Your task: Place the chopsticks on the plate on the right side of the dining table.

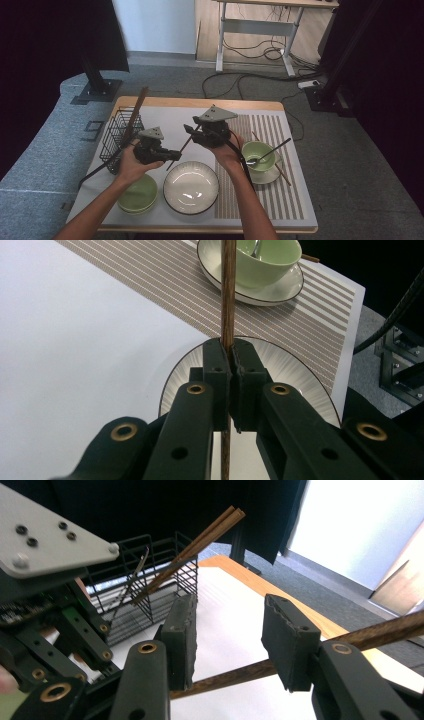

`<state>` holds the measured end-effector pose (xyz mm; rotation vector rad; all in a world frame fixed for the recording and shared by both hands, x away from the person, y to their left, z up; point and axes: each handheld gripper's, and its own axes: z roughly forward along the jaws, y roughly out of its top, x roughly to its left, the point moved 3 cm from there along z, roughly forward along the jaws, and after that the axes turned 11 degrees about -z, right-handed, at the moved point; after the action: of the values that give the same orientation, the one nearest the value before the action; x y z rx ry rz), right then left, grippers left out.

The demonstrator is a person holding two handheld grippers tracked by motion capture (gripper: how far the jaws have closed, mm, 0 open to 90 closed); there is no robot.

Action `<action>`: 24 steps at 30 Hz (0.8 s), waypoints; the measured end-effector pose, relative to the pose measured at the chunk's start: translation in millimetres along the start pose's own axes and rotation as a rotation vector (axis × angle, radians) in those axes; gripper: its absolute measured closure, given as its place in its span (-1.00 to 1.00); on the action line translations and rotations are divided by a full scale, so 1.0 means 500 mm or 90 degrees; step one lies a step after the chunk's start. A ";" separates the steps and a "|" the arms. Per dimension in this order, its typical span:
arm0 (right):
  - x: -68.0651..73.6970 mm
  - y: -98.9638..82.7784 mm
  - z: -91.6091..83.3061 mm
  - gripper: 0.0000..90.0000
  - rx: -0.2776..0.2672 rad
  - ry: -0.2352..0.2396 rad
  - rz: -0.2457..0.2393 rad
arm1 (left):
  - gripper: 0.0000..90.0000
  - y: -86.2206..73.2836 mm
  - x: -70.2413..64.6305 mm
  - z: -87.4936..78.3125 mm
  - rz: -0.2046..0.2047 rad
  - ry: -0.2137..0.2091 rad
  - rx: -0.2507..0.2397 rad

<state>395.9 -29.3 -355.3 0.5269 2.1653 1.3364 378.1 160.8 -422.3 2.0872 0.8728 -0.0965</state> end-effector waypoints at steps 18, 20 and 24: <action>-0.031 -0.044 -0.019 0.18 0.038 -0.016 -0.030 | 0.92 -0.007 0.004 0.002 0.017 0.008 0.026; -0.033 -0.048 -0.022 0.15 0.042 -0.015 -0.038 | 0.92 -0.008 0.003 0.002 0.019 0.008 0.029; -0.035 -0.055 -0.024 0.11 0.056 -0.003 -0.055 | 0.93 -0.010 0.004 0.000 0.024 0.011 0.036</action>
<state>400.7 -59.7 -371.4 0.4646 2.2244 1.1977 376.5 163.6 -426.2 2.1593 0.8497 -0.0852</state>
